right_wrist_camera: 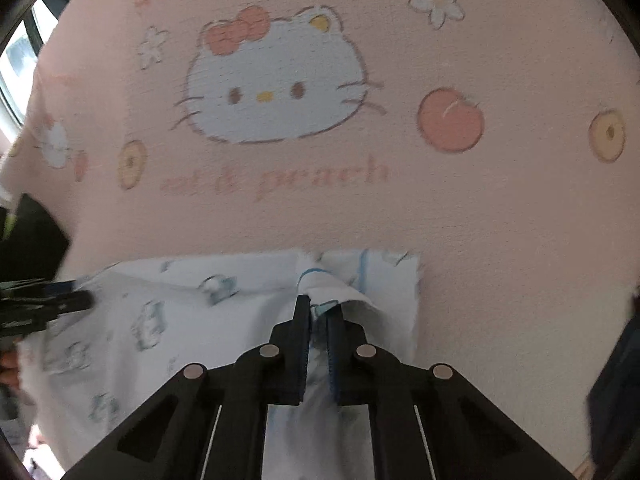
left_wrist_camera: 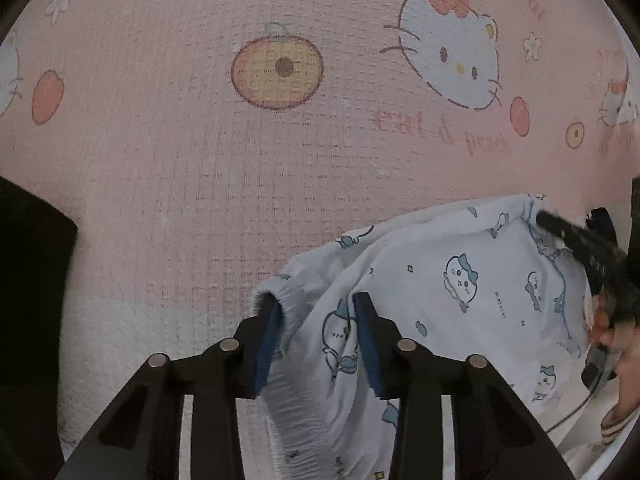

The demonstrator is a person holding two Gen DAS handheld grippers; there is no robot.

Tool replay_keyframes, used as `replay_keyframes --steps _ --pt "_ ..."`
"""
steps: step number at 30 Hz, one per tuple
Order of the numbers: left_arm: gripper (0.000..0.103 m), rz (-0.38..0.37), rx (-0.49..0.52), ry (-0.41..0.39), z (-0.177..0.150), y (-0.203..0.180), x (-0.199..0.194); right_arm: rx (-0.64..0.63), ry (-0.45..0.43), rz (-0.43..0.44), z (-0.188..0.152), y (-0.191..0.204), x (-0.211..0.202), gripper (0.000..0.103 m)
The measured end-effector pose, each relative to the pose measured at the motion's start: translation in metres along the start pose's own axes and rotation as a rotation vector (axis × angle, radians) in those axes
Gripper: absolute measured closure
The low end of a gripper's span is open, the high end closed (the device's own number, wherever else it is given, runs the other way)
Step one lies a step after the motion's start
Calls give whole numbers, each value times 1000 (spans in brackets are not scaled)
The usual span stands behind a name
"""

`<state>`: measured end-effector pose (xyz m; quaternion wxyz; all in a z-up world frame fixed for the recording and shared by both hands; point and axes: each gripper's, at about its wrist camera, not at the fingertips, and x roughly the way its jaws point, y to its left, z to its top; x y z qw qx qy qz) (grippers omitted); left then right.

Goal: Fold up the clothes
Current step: 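Regrasp the pants waistband with the left gripper while the right gripper grasps the shirt, then lay the pajamas down and open both grippers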

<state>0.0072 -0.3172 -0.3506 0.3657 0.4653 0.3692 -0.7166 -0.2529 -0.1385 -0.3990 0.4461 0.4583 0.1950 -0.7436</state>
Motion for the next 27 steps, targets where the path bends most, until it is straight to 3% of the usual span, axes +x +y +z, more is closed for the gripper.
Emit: replay_keyframes --steps 2,5,10,13,14,16,17,18,19,22,25,27 --pt "70 -9 -6 2 2 3 1 53 -30 -54 3 -10 1 99" --pt "70 -8 -15 6 7 6 8 133 4 -43 2 -27 9 99" --pt "70 5 -14 -9 10 7 13 86 -7 -81 -2 -25 9 99" --pt "70 -7 -25 -13 14 3 15 105 -18 -56 -4 -30 6 98" --pt "70 -15 -33 -13 15 4 14 115 -18 -44 -4 -33 4 95" --pt "70 -43 -79 -1 16 12 10 128 -28 -51 -4 -37 -6 73" --pt "70 -62 -106 2 17 14 8 134 -46 -75 -4 -39 -13 43" --pt "70 -87 -131 -1 18 18 4 147 -69 -86 -5 -41 -21 24" --pt "69 -111 -155 -5 18 21 0 162 -88 -76 -6 -43 -27 23" --pt "48 -159 -189 -17 17 25 -13 205 -99 -42 -7 -43 -42 23" --pt "46 -134 -141 -53 13 18 -30 227 -98 -44 -10 -35 -57 23" --pt "46 -159 -121 -51 5 19 -38 268 -99 -41 -15 -36 -75 23"
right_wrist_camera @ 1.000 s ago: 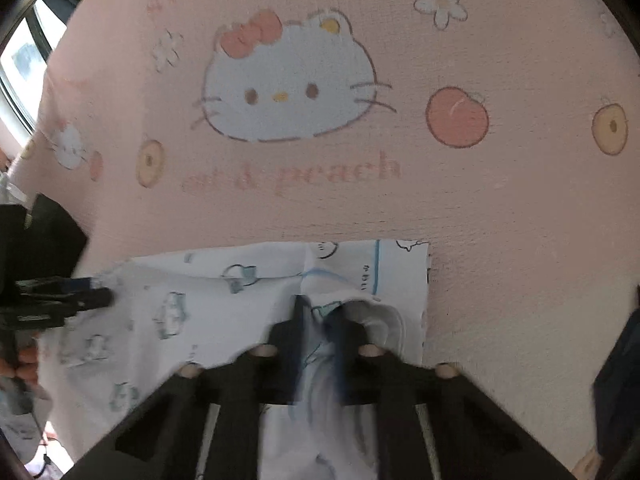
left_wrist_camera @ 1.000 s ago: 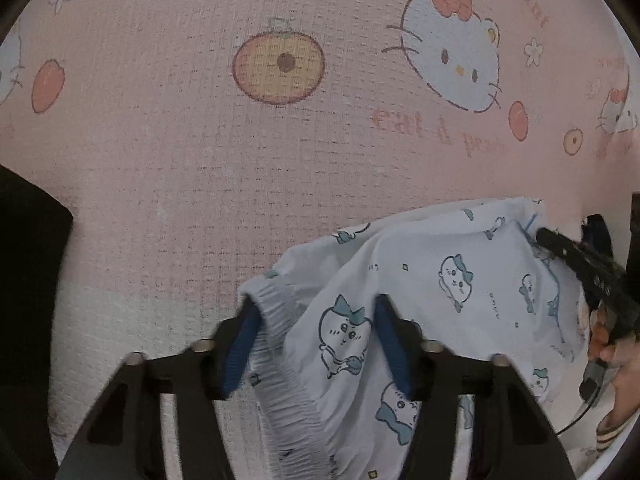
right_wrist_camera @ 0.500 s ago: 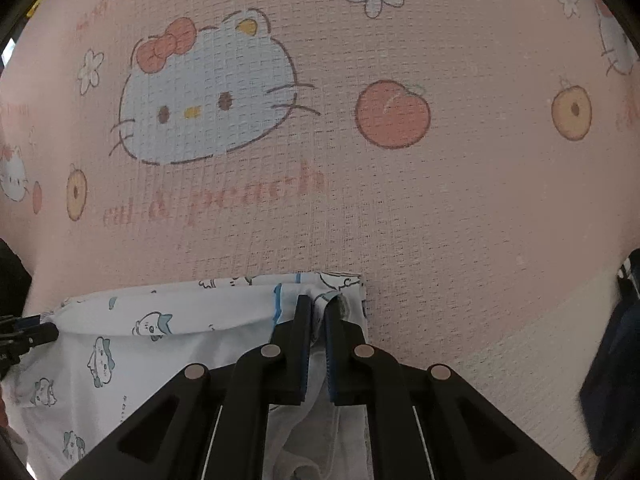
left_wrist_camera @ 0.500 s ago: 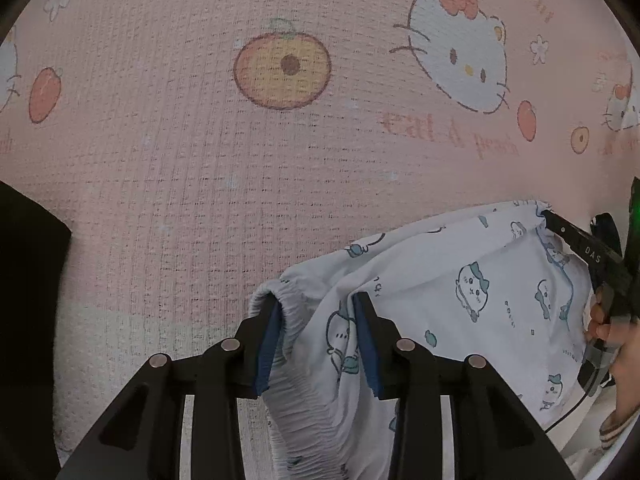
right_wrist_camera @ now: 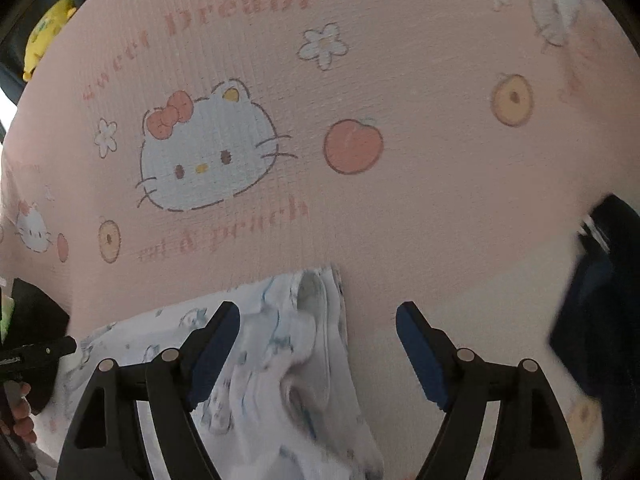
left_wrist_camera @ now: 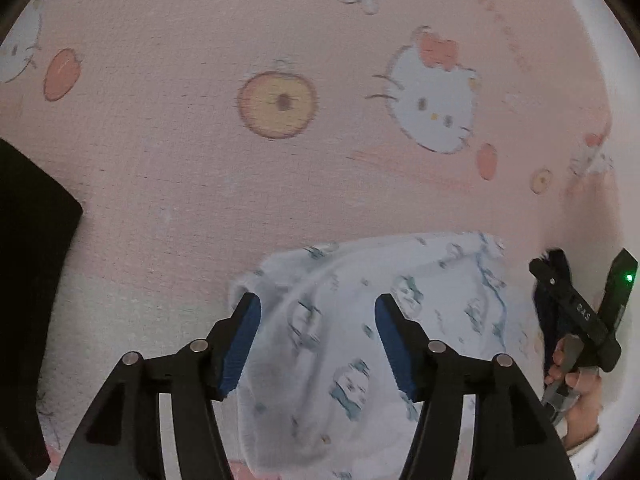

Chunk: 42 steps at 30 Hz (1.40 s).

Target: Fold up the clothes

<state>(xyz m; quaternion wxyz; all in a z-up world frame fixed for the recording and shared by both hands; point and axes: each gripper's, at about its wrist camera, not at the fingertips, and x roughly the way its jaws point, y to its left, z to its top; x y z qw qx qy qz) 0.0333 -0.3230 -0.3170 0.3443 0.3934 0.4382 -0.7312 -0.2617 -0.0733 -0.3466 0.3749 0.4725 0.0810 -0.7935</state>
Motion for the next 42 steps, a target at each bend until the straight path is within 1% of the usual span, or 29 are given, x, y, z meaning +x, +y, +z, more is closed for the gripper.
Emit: replay_keyframes --steps 4,8,11,13,15,17,19,21,23,25,28,30,32,33,35,37,40,42 --pt "46 -23 16 2 -9 -4 -15 163 -17 75 -18 -6 -37 23" --pt "46 -37 17 9 -18 -12 -24 316 -20 158 -53 -6 -64 21" --pt "46 -22 31 10 -25 -8 -33 366 18 161 -81 -5 -74 20" --pt "46 3 59 18 -31 -9 -38 389 55 163 -95 -2 -72 20" --pt "46 57 109 22 -35 -13 -39 419 88 173 -103 0 -66 20" --pt "46 102 167 29 -41 -18 -39 453 140 195 -109 0 -61 20" --pt "46 143 246 28 -47 -26 -41 469 172 226 -113 0 -58 20" --pt "46 190 322 22 -53 -33 -42 475 171 249 -114 0 -60 20" --pt "46 243 409 20 -58 -43 -40 474 168 241 -113 0 -61 20" --pt "46 308 508 18 -67 -53 -36 472 184 227 -114 0 -58 20" --pt "46 336 636 35 -82 -67 -30 455 230 218 -115 2 -53 20" --pt "46 372 728 44 -94 -77 -26 441 256 210 -117 3 -49 20" --pt "46 407 818 52 -105 -87 -23 429 266 206 -120 2 -47 20" --pt "46 411 856 52 -109 -91 -23 429 269 201 -121 1 -46 20" --pt "46 439 970 58 -123 -100 -15 450 276 207 -122 -3 -42 20" --pt "46 481 1087 60 -139 -108 -6 496 284 247 -123 -10 -38 20" --pt "46 554 1275 26 -165 -113 4 563 256 299 -122 -19 -34 20" --pt "46 582 1352 21 -179 -113 6 636 259 334 -125 -27 -28 20"
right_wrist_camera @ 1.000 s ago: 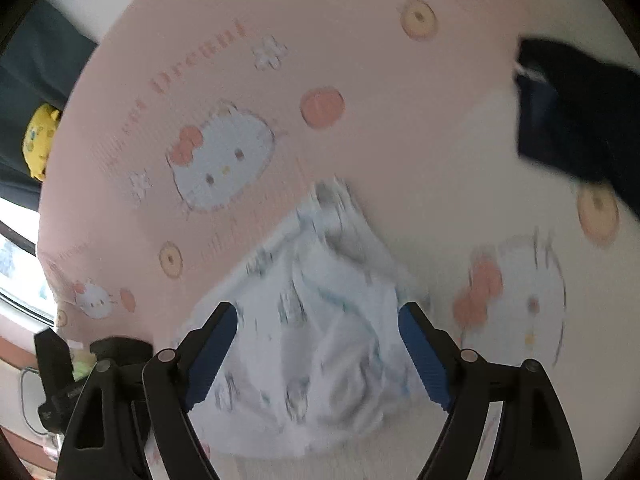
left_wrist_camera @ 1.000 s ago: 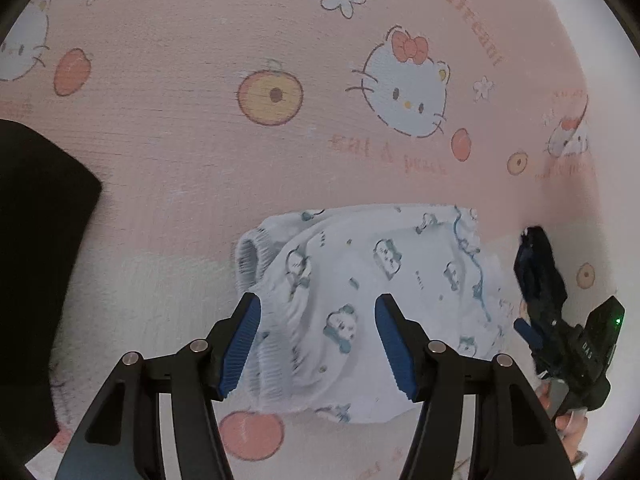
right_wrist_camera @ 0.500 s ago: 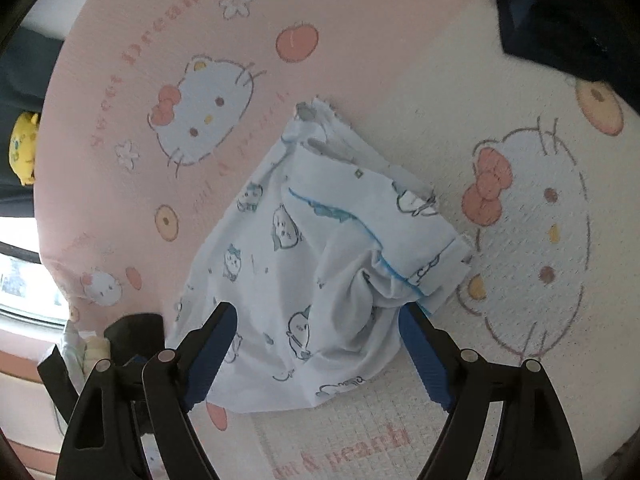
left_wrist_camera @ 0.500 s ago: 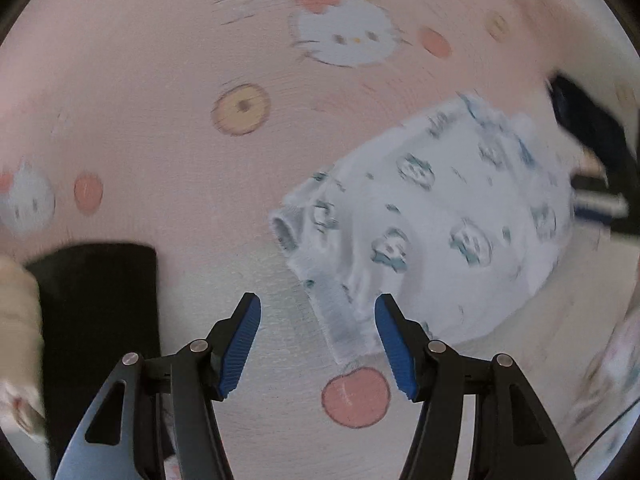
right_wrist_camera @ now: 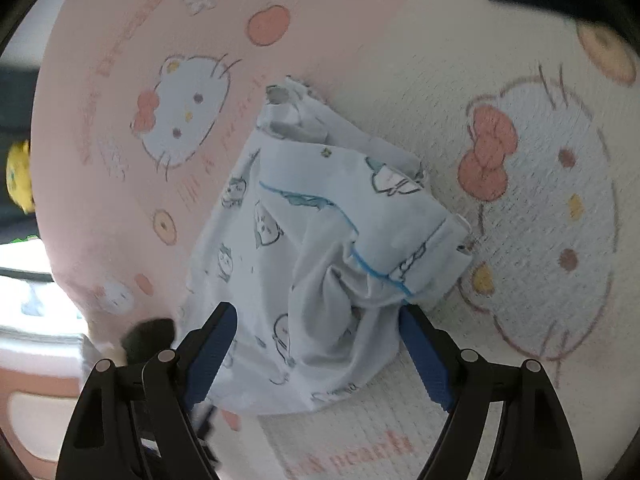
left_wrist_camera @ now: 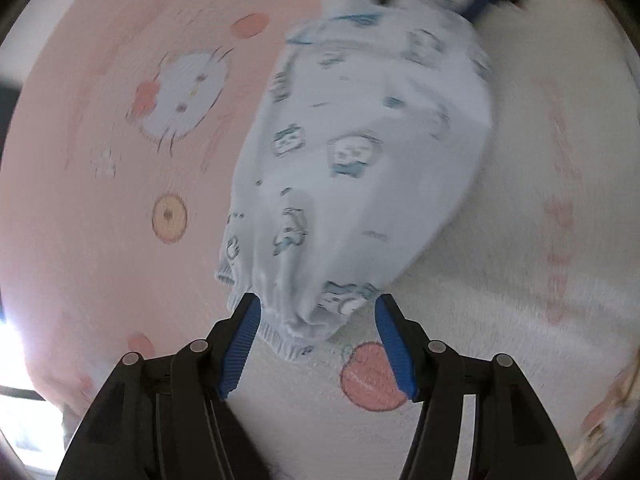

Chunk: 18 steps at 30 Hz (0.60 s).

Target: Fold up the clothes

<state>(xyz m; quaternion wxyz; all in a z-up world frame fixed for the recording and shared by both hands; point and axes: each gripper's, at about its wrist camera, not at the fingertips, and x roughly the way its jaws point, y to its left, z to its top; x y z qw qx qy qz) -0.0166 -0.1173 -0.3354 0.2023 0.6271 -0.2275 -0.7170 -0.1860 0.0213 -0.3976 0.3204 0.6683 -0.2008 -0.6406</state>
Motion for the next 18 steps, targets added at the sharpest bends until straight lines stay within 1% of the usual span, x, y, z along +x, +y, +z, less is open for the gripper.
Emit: replay_keyframes --steps 4,7,10,13,14,17,18 --pt "46 53 126 -21 -7 -22 -2 187 -21 136 6 -26 -2 20" --pt "46 129 205 -18 -10 -32 7 315 -53 215 5 -46 -11 20" --pt "46 192 256 -36 -12 -38 10 387 -90 237 1 -58 -24 20" --pt "46 206 252 -32 -8 -39 16 372 -131 157 2 -62 -36 20" --pt "46 215 253 -26 -7 -39 19 371 -134 151 3 -63 -37 20" --pt "46 243 255 -7 -4 -38 28 395 -143 198 5 -66 -35 20" --pt "46 259 257 -2 -3 -37 32 388 -149 211 6 -64 -34 17"
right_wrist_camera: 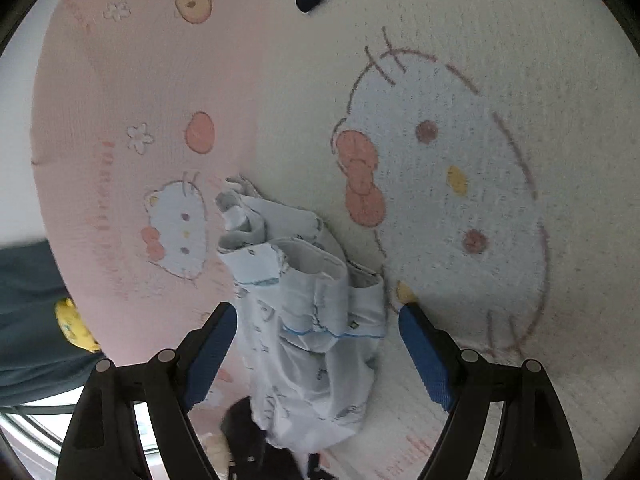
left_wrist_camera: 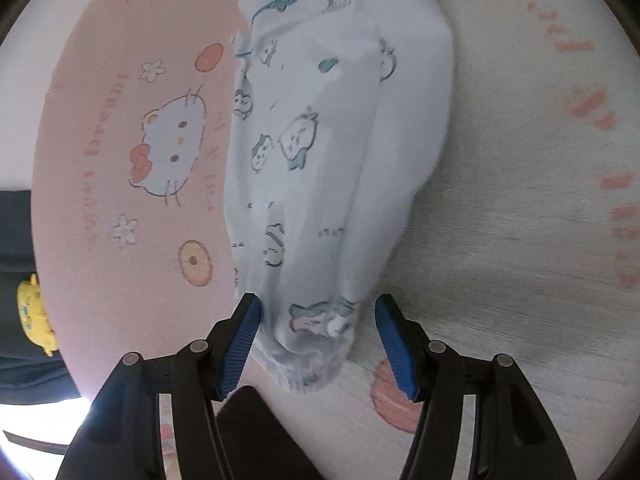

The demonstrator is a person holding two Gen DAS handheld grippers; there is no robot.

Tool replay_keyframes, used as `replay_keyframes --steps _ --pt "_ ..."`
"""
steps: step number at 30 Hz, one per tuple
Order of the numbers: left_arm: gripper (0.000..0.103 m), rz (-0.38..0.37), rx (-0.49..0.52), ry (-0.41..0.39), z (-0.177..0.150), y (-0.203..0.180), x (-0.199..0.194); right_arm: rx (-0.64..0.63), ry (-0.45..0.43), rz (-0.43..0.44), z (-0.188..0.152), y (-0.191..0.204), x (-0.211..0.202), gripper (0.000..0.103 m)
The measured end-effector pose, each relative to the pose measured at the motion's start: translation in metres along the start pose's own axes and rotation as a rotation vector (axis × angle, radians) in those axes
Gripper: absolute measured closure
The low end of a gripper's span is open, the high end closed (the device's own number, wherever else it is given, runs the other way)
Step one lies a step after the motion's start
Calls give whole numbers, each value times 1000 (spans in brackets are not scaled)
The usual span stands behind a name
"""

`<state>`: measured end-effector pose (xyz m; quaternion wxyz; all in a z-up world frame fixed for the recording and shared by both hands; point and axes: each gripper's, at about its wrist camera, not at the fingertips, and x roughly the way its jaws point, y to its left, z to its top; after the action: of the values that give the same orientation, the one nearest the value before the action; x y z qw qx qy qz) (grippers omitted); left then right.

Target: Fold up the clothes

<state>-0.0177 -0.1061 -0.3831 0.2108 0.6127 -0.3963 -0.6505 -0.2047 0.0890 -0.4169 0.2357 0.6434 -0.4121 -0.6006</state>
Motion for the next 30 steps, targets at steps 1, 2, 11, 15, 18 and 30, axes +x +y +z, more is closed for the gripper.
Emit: replay_keyframes --steps 1,2,11,15,18,30 --pt "46 14 2 6 1 0 4 -12 -4 18 1 2 3 17" --pt "46 19 -2 4 1 1 7 -24 1 32 2 6 7 17" --pt "49 117 -30 -64 -6 -9 13 -201 -20 -38 -4 38 28 25" --pt "52 65 -87 -94 -12 -3 13 -235 -26 -151 1 44 31 65" --pt "74 59 -43 -83 -9 -14 12 -273 -48 -219 4 54 39 83" --pt "87 75 -131 25 -21 -2 -1 -565 -109 -430 -26 80 22 83"
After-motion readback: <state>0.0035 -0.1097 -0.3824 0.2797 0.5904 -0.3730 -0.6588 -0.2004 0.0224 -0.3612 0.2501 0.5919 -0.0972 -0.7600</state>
